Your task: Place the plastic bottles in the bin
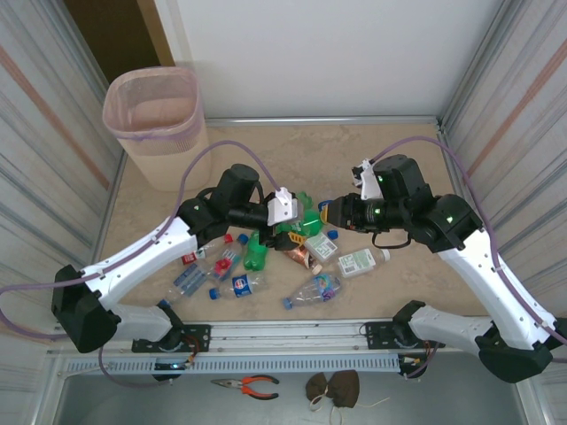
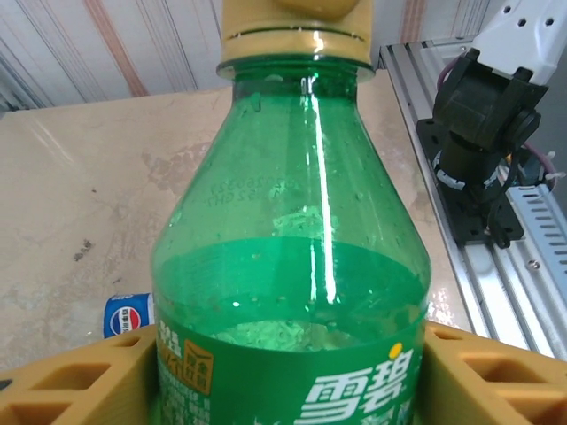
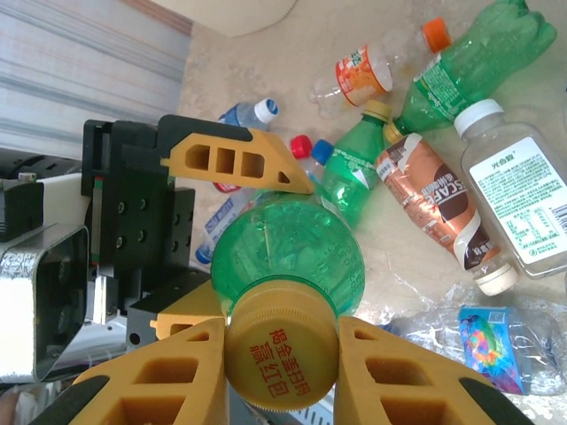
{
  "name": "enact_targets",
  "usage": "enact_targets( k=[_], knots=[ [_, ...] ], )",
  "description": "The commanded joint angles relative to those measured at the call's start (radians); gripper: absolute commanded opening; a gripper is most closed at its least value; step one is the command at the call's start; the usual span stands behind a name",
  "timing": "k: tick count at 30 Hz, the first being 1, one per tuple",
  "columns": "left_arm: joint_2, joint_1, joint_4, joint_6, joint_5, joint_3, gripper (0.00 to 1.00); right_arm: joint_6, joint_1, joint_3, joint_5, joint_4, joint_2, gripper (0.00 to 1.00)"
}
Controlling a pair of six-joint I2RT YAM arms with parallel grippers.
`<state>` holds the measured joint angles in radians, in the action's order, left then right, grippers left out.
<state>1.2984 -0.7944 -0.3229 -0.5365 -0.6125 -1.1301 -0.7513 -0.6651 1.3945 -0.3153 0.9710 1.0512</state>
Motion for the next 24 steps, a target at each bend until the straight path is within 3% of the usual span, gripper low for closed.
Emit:
enact_targets(
  k=[1,5,12,19,24],
  knots=[
    [-0.004,-0.008,0.022,-0.01,0.014,0.01,0.61,-0.017,0.009,-0.014,-0.007,-0.019,-0.018,0.19],
    [-0.01,-0.008,0.019,-0.011,0.023,0.01,0.57,-0.017,0.009,-0.013,-0.003,-0.02,-0.019,0.21],
    [-0.017,0.002,-0.018,-0.002,0.109,-0.016,0.57,-0.008,0.024,0.007,0.063,0.012,-0.045,0.5],
    [-0.03,0.069,-0.064,0.073,0.261,-0.065,0.57,0.014,0.093,0.011,0.127,0.07,-0.1,0.56],
    [-0.047,0.173,-0.087,0.157,0.36,-0.121,0.57,0.034,0.139,-0.009,0.14,0.09,-0.114,0.56]
  ],
)
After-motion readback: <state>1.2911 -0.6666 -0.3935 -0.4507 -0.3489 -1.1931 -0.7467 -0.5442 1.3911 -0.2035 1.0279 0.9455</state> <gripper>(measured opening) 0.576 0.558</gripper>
